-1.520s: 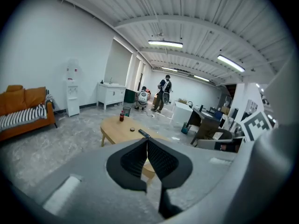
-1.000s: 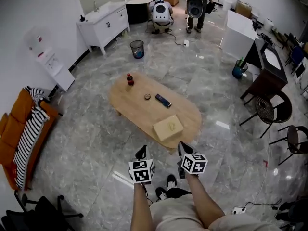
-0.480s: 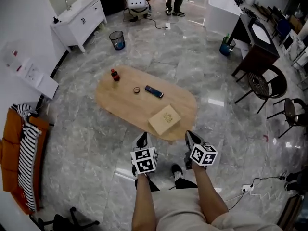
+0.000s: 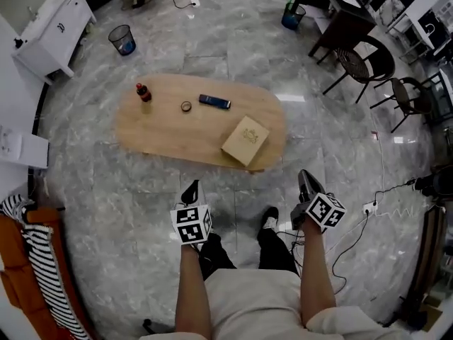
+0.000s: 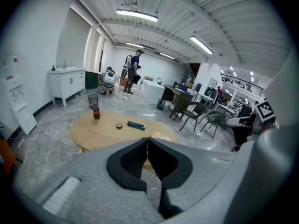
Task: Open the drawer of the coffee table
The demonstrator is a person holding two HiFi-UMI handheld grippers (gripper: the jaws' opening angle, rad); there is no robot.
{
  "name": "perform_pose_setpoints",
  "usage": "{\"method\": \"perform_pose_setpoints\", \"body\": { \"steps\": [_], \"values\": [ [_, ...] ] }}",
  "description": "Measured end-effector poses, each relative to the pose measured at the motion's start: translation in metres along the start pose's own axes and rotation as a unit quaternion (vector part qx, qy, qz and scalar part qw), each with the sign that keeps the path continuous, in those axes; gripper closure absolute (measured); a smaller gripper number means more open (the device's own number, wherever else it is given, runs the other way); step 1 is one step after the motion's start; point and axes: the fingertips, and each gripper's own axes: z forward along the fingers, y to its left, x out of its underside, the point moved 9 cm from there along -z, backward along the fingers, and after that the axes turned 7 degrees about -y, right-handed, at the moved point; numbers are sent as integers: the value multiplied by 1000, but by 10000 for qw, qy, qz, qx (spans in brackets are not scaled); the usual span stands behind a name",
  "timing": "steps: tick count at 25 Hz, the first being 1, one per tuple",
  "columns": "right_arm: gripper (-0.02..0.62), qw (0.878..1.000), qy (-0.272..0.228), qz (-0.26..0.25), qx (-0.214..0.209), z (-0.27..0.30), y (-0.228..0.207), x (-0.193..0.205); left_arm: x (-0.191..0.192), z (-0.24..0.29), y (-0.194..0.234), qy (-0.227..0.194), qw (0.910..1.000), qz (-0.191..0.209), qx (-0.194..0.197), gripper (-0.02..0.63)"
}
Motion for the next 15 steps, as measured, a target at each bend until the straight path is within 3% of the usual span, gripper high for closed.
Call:
{"method": "perform_pose_setpoints", "body": {
  "steps": [5, 11, 15],
  "values": [
    [580, 9991, -57, -413, 16, -28, 33, 32, 10, 4, 36, 23, 9999, -33, 158, 595],
    [580, 9969, 67, -781, 52, -46, 28, 59, 28, 0, 29, 99, 9986, 401, 322, 595],
    [580, 9923, 114, -1217, -202, -39, 15, 87, 61, 4, 30, 77, 9957, 787, 483, 595]
  ]
}}
